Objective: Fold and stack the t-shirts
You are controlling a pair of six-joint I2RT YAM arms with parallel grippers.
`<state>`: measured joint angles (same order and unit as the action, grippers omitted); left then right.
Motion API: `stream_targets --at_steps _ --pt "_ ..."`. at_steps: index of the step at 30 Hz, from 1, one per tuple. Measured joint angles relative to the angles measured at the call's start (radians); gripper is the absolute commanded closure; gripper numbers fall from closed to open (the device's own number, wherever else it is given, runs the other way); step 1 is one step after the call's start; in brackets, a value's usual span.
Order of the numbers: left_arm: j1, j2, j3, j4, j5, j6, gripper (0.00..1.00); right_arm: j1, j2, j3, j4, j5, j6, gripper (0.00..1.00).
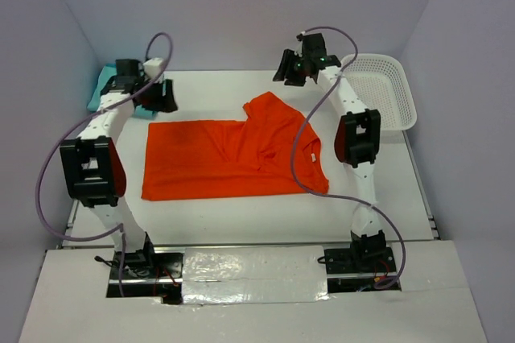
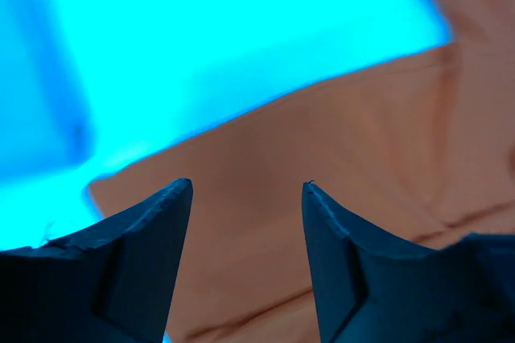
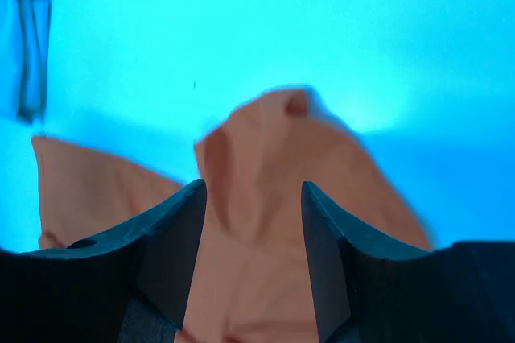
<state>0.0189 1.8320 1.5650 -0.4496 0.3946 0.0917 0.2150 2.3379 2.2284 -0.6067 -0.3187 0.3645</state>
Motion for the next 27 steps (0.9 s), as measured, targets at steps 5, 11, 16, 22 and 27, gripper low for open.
stream_targets --at_steps 5,11,16,22,27 --pt "0.200 0.006 -0.138 0.007 -0.077 -0.021 0.26 0.005 0.227 0.166 -0.009 0.003 0.097 0.32" --pt "0.234 0.138 -0.112 0.011 -0.121 -0.026 0.26 0.016 0.286 0.182 0.007 -0.003 0.175 0.31" --pt "0.227 0.202 -0.118 0.038 -0.171 -0.069 0.26 0.065 0.301 0.202 0.017 0.002 0.189 0.33" --pt "0.232 0.230 -0.100 0.103 -0.154 -0.092 0.26 0.107 0.317 0.189 0.015 0.019 0.193 0.46" --pt "0.227 0.246 -0.084 0.133 -0.146 -0.087 0.39 0.091 0.299 0.118 0.069 0.031 0.225 0.83"
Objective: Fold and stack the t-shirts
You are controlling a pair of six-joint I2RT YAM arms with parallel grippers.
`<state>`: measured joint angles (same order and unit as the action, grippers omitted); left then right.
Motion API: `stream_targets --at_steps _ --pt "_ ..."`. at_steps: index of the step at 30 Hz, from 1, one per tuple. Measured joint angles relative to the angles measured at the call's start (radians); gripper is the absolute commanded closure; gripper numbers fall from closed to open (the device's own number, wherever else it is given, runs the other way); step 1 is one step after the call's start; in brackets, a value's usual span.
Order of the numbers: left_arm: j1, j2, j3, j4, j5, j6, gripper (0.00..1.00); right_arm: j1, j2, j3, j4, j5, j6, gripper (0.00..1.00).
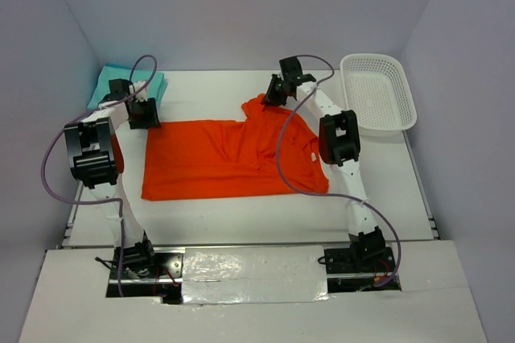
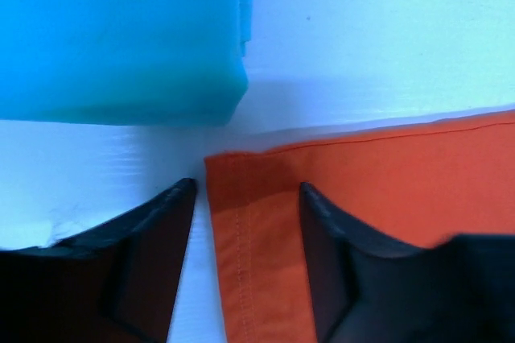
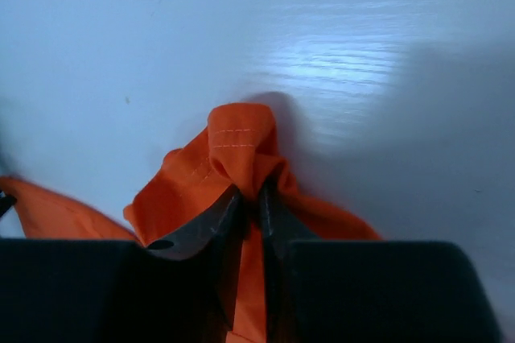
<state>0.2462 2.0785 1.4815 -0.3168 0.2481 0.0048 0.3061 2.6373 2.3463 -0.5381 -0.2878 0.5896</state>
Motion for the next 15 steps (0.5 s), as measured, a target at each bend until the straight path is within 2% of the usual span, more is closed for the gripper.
stream_targets --at_steps 1,3,4,5,10,15 --pt "-0.002 0.001 -0.002 0.003 0.003 0.004 0.54 -0.005 0.000 0.000 0.002 0.008 0.003 0.89" --pt "-0.005 0.003 -0.008 0.007 0.020 0.016 0.68 -0.013 0.000 0.000 -0.003 0.023 0.010 0.99" --pt "-0.005 0.003 -0.012 0.011 0.036 0.020 0.90 -0.018 0.000 0.000 -0.005 0.027 0.013 1.00" --pt "-0.006 0.003 -0.016 0.012 0.053 0.022 1.00 -0.022 0.000 -0.002 -0.003 0.031 0.016 1.00" --pt "-0.006 -0.007 -0.050 0.040 0.145 0.053 1.00 -0.040 -0.072 -0.133 0.043 0.028 0.017 1.00" --pt "-0.006 -0.077 -0.130 0.016 0.183 0.151 1.00 -0.057 -0.303 -0.433 0.085 0.041 -0.042 1.00"
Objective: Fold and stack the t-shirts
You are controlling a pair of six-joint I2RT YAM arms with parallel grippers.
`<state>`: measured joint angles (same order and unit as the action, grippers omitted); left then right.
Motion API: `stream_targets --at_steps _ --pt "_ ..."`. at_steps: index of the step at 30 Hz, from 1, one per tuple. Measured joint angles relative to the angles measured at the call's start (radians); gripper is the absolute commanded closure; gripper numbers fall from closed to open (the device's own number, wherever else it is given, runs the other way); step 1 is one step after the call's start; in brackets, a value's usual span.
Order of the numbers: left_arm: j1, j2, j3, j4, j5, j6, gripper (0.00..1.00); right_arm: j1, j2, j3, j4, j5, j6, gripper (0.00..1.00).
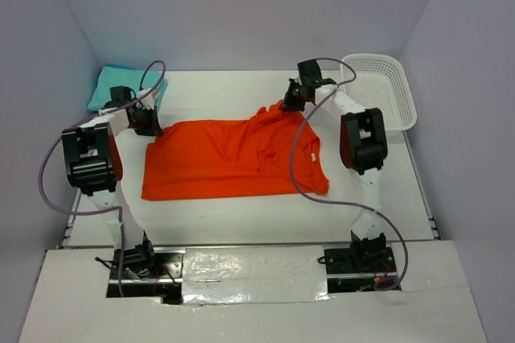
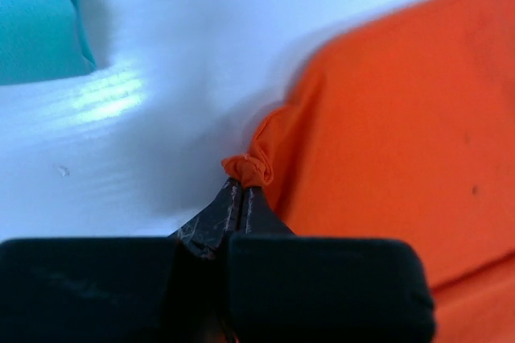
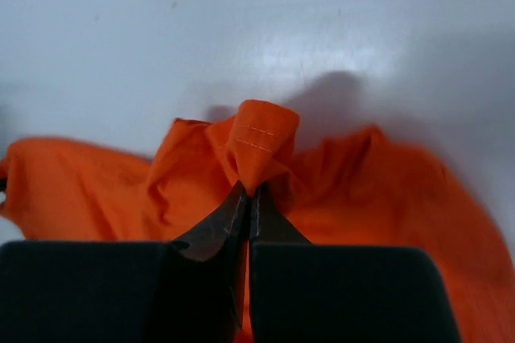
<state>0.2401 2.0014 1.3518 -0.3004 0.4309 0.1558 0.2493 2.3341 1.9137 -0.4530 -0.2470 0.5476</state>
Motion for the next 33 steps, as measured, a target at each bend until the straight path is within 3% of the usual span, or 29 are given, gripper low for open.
stream_targets --at_steps 4,10,14,20,26,33 --pt "0.000 -0.078 -0.018 -0.029 0.014 0.082 1.00 -0.010 -0.305 -0.298 0.087 -0.001 -0.031 1.00" --pt "0.000 -0.167 0.019 -0.073 0.040 0.175 1.00 -0.012 -0.584 -0.499 0.210 -0.015 -0.061 1.00" --pt "0.000 -0.242 0.003 -0.138 0.048 0.291 1.00 -0.011 -0.670 -0.674 0.244 -0.014 -0.078 1.00" --pt "0.002 -0.444 -0.228 -0.259 0.051 0.585 1.00 0.011 -0.742 -0.948 0.248 -0.009 -0.066 1.00" --pt "0.039 -0.495 -0.356 -0.368 0.030 0.866 1.00 0.085 -0.794 -1.048 0.273 0.030 -0.041 1.00" --pt "0.040 -0.492 -0.385 -0.350 -0.002 0.967 1.00 0.092 -0.838 -1.130 0.293 0.049 -0.006 1.00"
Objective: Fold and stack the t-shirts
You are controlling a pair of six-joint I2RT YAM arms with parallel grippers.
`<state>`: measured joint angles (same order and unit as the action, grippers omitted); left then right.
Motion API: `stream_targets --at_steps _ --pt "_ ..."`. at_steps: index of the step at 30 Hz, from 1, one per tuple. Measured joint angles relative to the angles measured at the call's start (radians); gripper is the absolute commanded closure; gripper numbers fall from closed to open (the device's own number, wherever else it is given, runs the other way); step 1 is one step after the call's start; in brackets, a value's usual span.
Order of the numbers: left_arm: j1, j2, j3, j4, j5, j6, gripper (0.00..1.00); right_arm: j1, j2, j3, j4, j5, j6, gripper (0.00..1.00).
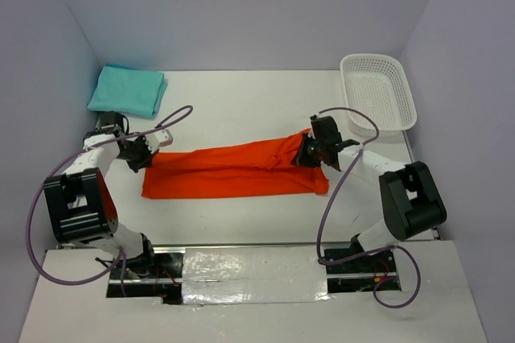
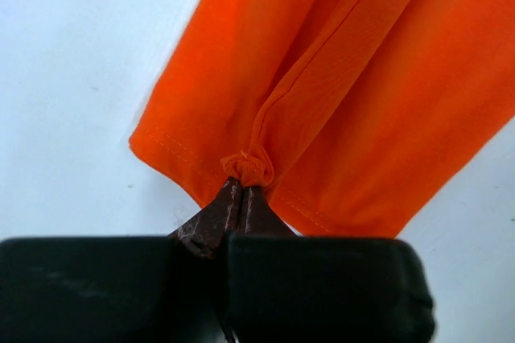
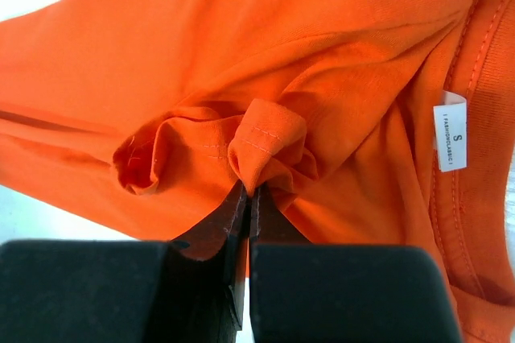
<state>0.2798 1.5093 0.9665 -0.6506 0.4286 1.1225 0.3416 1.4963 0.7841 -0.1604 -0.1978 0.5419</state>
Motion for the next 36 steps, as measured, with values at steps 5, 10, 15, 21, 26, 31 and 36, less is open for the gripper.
stream_targets --at_steps 5,10,15,21,26,31,36 --pt "-0.001 0.002 0.014 0.035 -0.002 0.023 1.00 0.005 0.044 0.009 -0.005 0.011 0.000 1.00" --pt "-0.009 0.006 0.013 0.077 -0.007 0.000 1.00 0.006 0.048 0.011 -0.010 0.011 0.007 1.00" --pt "-0.011 0.109 0.172 0.129 0.010 -0.165 1.00 0.003 0.127 0.219 -0.106 0.029 -0.008 1.00" --pt "-0.013 0.227 0.359 0.270 0.015 -0.319 1.00 -0.034 0.355 0.662 -0.156 0.056 -0.053 1.00" --pt "-0.014 0.232 0.323 0.314 0.031 -0.333 1.00 -0.072 0.376 0.647 -0.160 0.053 -0.049 1.00" --pt "-0.014 0.174 0.139 0.273 0.067 -0.226 1.00 -0.058 0.347 0.461 -0.139 0.031 -0.037 1.00" --pt "-0.014 0.097 0.010 0.203 0.073 -0.120 1.00 -0.035 0.258 0.307 -0.127 0.017 -0.022 1.00"
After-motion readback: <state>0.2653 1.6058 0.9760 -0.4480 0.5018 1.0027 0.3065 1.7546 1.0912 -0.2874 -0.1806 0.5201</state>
